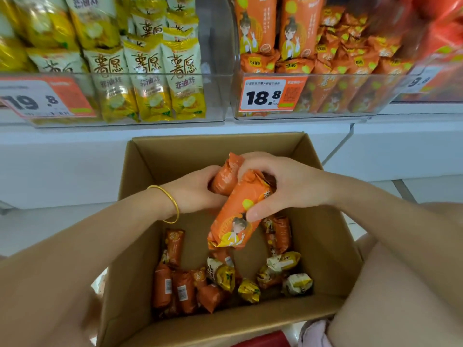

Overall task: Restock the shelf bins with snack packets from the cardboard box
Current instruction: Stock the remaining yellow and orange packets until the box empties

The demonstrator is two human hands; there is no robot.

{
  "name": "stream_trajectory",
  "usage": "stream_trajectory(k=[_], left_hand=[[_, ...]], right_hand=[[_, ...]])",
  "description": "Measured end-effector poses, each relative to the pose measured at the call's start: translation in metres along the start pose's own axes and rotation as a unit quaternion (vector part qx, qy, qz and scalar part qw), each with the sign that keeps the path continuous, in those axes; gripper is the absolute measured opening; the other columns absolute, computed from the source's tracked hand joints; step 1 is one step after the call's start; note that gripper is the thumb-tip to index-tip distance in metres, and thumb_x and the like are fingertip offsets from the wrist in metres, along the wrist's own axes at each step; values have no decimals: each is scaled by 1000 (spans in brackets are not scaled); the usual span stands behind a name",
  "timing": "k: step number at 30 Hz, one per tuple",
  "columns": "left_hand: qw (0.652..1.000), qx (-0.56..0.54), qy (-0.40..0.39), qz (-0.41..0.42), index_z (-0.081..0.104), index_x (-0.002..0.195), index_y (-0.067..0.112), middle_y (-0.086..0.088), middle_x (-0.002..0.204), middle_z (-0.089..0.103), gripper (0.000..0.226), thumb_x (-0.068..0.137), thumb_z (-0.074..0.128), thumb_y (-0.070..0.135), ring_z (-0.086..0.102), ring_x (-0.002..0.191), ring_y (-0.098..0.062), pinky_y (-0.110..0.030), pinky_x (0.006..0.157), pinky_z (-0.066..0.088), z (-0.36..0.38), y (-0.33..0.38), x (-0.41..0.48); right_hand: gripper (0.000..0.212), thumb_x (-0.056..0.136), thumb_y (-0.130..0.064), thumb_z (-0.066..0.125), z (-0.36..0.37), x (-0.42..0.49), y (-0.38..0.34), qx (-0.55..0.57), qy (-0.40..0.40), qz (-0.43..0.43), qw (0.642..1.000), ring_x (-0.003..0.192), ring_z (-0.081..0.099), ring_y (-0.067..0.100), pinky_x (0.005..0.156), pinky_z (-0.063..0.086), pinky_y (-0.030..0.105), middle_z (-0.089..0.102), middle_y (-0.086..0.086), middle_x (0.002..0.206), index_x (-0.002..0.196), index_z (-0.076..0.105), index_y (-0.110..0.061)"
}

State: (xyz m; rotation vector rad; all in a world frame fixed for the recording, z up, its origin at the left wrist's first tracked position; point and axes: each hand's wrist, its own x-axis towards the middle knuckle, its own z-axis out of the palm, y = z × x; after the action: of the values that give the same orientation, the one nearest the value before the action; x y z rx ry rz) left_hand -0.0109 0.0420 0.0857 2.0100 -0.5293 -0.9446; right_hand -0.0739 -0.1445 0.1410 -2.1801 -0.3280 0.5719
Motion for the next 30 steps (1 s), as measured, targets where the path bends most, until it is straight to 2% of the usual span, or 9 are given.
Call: stream_trajectory(k=[2, 4, 8, 12, 15, 20, 23, 26, 30], left_hand=[[998, -28, 45, -38, 43, 122, 23, 6, 106, 61, 64, 72, 80, 37, 61, 91, -6, -20, 73, 50, -6, 1, -3], [989, -95, 74, -91, 34, 123, 24, 3, 112, 56, 66, 74, 77, 36, 61, 96, -11, -28, 77, 54, -8, 0, -6], [960, -229, 79, -138, 40, 122, 18, -10, 111, 61, 56, 79, 72, 32, 69, 88, -24, -40, 70, 60, -10, 7, -8], [944, -272, 89, -163, 55, 115, 14, -14, 99, 68, 45, 80, 68, 40, 70, 74, -19, -34, 60, 60, -12, 16, -6], [938, -283, 116, -162, 52, 115, 20, -12, 98, 65, 39, 86, 61, 44, 69, 70, -20, -33, 53, 59, -13, 21, -4], [899, -407, 53, -153, 54, 125, 15, -10, 109, 69, 42, 92, 52, 39, 67, 90, -21, -33, 77, 55, -17, 26, -2], [886, -440, 27, -144, 55, 126, 12, -11, 112, 68, 50, 89, 51, 45, 66, 98, -24, -35, 84, 52, -19, 26, -4], [895, -430, -20, -121, 56, 126, 14, -11, 117, 67, 58, 76, 58, 43, 65, 107, -25, -35, 84, 56, -19, 30, -8], [872, -474, 34, -115, 57, 120, 6, -13, 108, 69, 57, 68, 65, 29, 67, 96, -25, -36, 77, 58, -19, 29, -8]], right_hand=[[45, 66, -32, 85, -8, -2, 5, 2, 49, 25, 998, 97, 56, -1, 79, 49, 17, 57, -4, 117, 102, 59, -28], [45, 70, -24, 83, -14, -3, 8, 21, 85, 56, 995, 86, 61, 2, 72, 55, 21, 62, -1, 104, 106, 58, -18], [33, 76, -23, 77, -22, 0, 12, 81, 100, 72, 989, 80, 67, 1, 60, 56, 22, 66, -6, 95, 101, 56, -26], [42, 77, -14, 76, -25, 2, 14, 138, 81, 78, 984, 90, 68, 11, 68, 58, 26, 66, 1, 103, 115, 55, -16], [50, 76, -7, 76, -25, 3, 13, 147, 47, 90, 984, 97, 65, 13, 78, 58, 29, 60, 1, 112, 119, 52, -15], [45, 75, -3, 76, -27, 5, 14, 188, 61, 108, 974, 93, 68, 14, 69, 57, 25, 59, 4, 111, 111, 51, -13], [41, 74, -6, 77, -28, 3, 14, 193, 68, 100, 974, 92, 70, 15, 67, 58, 27, 64, 4, 107, 109, 56, -12], [44, 69, -16, 77, -30, 1, 14, 206, 75, 88, 972, 93, 69, 14, 69, 58, 28, 65, 4, 109, 109, 59, -14], [62, 68, -11, 83, -39, -4, 15, 271, 52, 102, 956, 98, 69, 19, 72, 58, 29, 62, 9, 119, 121, 53, -8]])
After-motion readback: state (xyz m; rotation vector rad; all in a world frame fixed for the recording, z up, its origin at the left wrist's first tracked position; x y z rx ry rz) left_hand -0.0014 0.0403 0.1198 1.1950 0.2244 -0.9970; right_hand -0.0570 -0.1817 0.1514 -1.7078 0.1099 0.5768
